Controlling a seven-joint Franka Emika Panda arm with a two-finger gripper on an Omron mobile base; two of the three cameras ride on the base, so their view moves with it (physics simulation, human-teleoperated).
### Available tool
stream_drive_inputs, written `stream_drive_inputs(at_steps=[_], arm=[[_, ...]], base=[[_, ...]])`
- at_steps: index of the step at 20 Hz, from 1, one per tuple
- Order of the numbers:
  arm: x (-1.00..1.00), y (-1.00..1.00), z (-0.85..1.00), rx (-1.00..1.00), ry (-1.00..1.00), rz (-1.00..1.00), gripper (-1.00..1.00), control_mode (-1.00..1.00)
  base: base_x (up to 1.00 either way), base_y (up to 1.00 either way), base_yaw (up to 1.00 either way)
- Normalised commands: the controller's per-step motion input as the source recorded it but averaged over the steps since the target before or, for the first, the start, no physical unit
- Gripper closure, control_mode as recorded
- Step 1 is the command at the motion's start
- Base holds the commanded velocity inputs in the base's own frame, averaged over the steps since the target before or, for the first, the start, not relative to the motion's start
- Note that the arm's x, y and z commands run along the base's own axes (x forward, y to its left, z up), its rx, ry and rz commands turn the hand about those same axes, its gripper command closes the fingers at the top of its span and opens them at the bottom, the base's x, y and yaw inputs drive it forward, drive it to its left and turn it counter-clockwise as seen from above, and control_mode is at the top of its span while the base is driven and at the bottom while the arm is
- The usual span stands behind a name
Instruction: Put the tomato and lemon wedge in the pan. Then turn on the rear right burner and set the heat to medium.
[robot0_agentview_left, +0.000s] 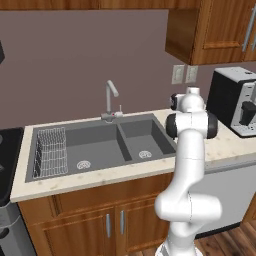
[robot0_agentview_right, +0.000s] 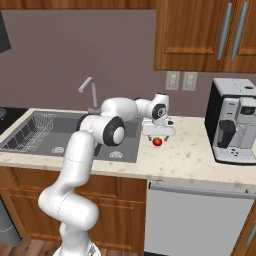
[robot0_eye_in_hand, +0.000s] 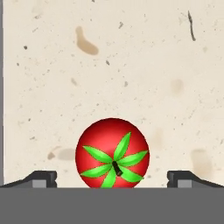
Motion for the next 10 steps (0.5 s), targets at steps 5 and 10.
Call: stream_drive_inputs(at_steps=[5, 10], arm=[[0.0, 0.0, -0.06, 0.0, 0.0, 0.0, -1.0, -1.0], [0.0, 0.04, -0.2, 0.0, 0.0, 0.0, -1.0, -1.0]], base=[[0.0, 0.0, 0.0], [0.0, 0.0, 0.0]])
